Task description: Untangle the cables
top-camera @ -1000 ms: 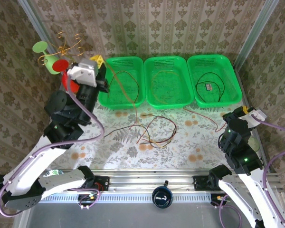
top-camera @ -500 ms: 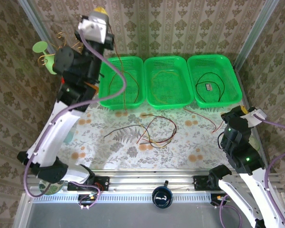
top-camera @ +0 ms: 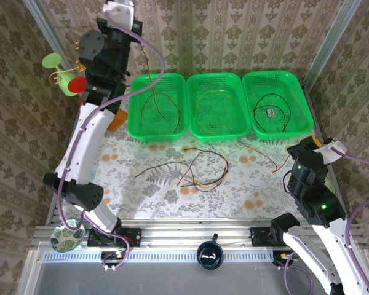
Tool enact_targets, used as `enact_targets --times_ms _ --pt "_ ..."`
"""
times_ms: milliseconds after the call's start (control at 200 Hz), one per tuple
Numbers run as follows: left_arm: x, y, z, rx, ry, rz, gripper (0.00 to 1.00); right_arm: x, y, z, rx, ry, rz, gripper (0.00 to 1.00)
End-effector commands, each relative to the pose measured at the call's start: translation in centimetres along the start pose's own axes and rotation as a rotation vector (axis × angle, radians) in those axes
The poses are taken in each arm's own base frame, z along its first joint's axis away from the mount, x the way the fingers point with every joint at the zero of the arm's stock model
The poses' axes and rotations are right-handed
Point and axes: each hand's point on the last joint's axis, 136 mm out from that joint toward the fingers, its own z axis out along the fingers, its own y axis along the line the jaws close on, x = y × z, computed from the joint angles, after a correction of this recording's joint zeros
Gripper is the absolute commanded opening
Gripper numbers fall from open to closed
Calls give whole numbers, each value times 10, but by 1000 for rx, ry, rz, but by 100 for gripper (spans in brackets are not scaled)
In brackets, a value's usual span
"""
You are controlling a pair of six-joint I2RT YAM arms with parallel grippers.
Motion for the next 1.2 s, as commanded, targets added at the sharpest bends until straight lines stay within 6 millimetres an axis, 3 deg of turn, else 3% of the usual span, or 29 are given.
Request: enact_targets --times_ms 0,115,200,260,345,425,570,705,990,1075,1140,1195 --pt "95 -14 10 33 194 -17 0 -14 3 -5 -12 -20 64 0" --pt "197 -59 -12 145 450 -63 0 -16 4 -5 -14 -22 66 0" --pt "272 -102 -44 261 642 -78 0 -16 4 -5 -12 -22 66 0" --pt "318 -120 -68 278 769 -75 0 -12 9 -4 -38 -1 66 0" --pt "370 -144 -101 336 934 -91 0 -11 13 -4 -50 10 66 0" --pt "401 -153 -122 346 1060 -105 0 -9 14 -3 -53 16 66 0" --pt "434 -175 -149 421 1205 -152 0 -9 15 -3 -58 19 71 0" --pt "462 -180 -163 430 1333 -185 0 -7 13 -4 -58 25 69 0" --pt "481 -187 -167 433 1428 -264 0 -7 13 -5 -64 26 69 0" --pt "474 -188 -162 458 1398 -274 23 -8 15 -5 -71 30 66 0" --pt "463 -186 -156 457 1350 -272 58 -8 16 -5 -73 32 67 0" --pt "451 -181 -149 453 1301 -272 73 -8 16 -5 -77 34 71 0"
